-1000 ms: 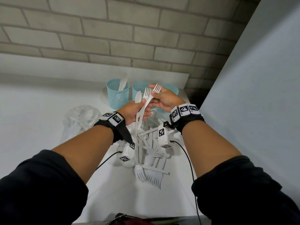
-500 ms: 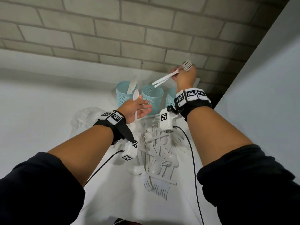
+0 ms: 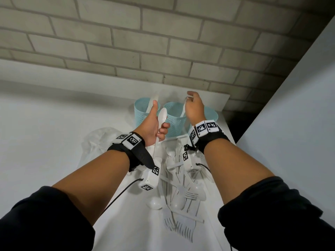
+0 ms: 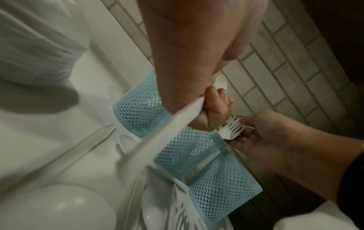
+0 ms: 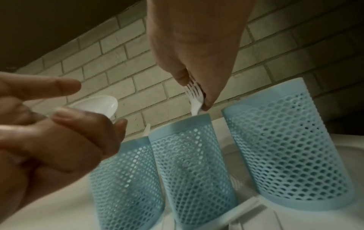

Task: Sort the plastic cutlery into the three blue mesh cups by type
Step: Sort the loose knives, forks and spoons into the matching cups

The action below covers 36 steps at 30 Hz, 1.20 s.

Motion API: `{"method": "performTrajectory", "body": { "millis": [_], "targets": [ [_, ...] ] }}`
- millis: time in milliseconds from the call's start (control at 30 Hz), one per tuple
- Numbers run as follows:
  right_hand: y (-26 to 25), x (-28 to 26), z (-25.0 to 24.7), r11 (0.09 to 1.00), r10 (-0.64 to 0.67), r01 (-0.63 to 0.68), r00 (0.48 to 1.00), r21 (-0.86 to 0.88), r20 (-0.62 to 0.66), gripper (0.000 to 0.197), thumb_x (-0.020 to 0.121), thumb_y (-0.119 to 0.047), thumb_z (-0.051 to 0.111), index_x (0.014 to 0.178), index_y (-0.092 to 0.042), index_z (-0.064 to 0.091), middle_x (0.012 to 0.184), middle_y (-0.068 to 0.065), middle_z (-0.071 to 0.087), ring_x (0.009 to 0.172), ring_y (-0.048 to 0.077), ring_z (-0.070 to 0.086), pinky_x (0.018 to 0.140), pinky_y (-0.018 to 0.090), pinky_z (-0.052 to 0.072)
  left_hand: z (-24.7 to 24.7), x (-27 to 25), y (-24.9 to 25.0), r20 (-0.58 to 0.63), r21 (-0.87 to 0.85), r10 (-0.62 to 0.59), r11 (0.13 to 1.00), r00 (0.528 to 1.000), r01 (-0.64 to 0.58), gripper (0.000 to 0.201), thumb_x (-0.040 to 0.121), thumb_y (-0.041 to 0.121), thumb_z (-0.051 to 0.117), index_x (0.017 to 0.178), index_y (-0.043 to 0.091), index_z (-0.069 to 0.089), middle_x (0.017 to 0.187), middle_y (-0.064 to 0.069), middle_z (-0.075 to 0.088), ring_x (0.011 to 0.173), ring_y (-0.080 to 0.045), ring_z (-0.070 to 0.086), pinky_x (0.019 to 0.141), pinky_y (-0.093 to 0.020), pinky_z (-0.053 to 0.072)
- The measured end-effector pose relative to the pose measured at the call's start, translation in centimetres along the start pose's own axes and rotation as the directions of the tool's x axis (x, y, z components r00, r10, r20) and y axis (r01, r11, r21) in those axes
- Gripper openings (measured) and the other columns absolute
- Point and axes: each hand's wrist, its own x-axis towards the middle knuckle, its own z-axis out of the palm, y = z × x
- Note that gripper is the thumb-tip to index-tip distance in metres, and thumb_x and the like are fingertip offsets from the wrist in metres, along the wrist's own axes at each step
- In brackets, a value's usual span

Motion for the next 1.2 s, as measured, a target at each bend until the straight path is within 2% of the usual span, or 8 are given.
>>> {"method": "performTrajectory", "body": {
  "millis": [167,300,433,633,767,933,1067,1200],
  "targets": [
    [-2.0,-1.4,-1.1,0.976,-0.198,0.208,0.971,0.058,-0.135,0.025,0.094,-0.017,0.049,0.116,-0.009,0.059,0.109,0.007,0.064,0.097,0.015,0.059,0.085,0.023,0.043,1.5,-0.8,0.4,0.052,-0.01,0.021,1.0,0.998,-0.02,0.068,0.079,0.082,0.013,0.086,0.018,0.036,0.061,0.003,0.032,0.04,-0.006,0.027,0.036,-0.014,0.018],
    [-3.3,-3.3,-2.5,0.971,-0.216,0.206,0.973,0.119,0.076,0.031,0.091,-0.037,0.056,0.079,-0.012,0.069,0.063,-0.002,0.063,0.048,0.004,0.046,0.055,0.02,0.041,3.0,-1.4,0.5,0.064,-0.001,0.051,0.999,0.997,-0.051,0.075,0.077,0.083,0.006,0.083,0.019,0.044,0.064,0.001,0.033,0.038,-0.006,0.025,0.037,-0.014,0.016],
    [-2.8,-4.3,-4.1,0.983,-0.184,0.168,0.924,0.077,0.334,0.047,0.087,-0.04,0.061,0.081,0.007,0.066,0.066,0.005,0.057,0.049,0.006,0.041,0.05,0.018,0.034,4.5,-1.9,0.2,0.091,0.013,0.083,0.996,0.992,-0.084,0.084,0.075,0.083,0.0,0.096,0.023,0.055,0.064,0.0,0.035,0.039,-0.005,0.024,0.038,-0.012,0.015],
    [-1.3,-4.5,-4.8,0.999,0.021,0.001,0.825,-0.038,0.565,0.029,0.091,-0.027,0.058,0.095,0.0,0.066,0.064,0.0,0.056,0.047,0.004,0.039,0.045,0.017,0.028,4.8,-1.8,-0.4,0.066,0.053,0.077,0.995,0.995,-0.08,0.081,0.08,0.079,0.002,0.094,0.015,0.049,0.063,0.0,0.036,0.038,-0.005,0.024,0.038,-0.013,0.015],
    [-0.2,-3.5,-6.3,0.986,0.135,-0.162,0.928,0.049,0.348,0.015,0.095,-0.016,0.05,0.083,-0.012,0.058,0.068,0.004,0.059,0.04,0.003,0.045,0.036,0.014,0.033,5.0,-1.8,-1.5,-0.015,0.166,0.033,0.986,0.999,-0.03,0.059,0.09,0.067,0.022,0.121,0.019,0.037,0.064,0.001,0.04,0.035,-0.004,0.024,0.034,-0.012,0.018],
    [-0.4,-1.7,-7.9,0.962,0.175,-0.173,0.984,0.21,0.009,0.019,0.094,-0.002,0.046,0.081,-0.016,0.048,0.066,0.011,0.057,0.033,0.004,0.054,0.035,0.015,0.042,4.0,-1.9,-2.1,-0.072,0.247,0.017,0.969,0.997,0.001,0.048,0.094,0.06,0.027,0.115,0.019,0.039,0.065,0.002,0.041,0.044,-0.005,0.03,0.04,-0.014,0.022],
    [-0.9,-0.3,-9.5,0.969,0.142,-0.056,0.923,0.241,-0.356,0.01,0.093,-0.005,0.049,0.101,-0.007,0.056,0.076,0.005,0.062,0.048,0.009,0.059,0.045,0.016,0.049,2.5,-2.4,-2.1,-0.142,0.398,0.027,0.917,0.989,0.033,0.051,0.096,0.055,0.031,0.124,0.015,0.044,0.075,0.0,0.048,0.059,-0.009,0.038,0.052,-0.02,0.03],
    [0.1,0.5,-10.5,0.996,-0.032,0.075,0.809,0.049,-0.587,0.017,0.093,-0.011,0.052,0.104,0.001,0.059,0.089,0.012,0.068,0.07,0.025,0.068,0.065,0.026,0.054,0.2,-2.7,-2.1,-0.228,0.737,0.133,0.67,0.964,0.082,0.033,0.098,0.035,0.043,0.113,0.007,0.054,0.084,-0.002,0.053,0.07,-0.014,0.045,0.056,-0.021,0.032]
  ]
}}
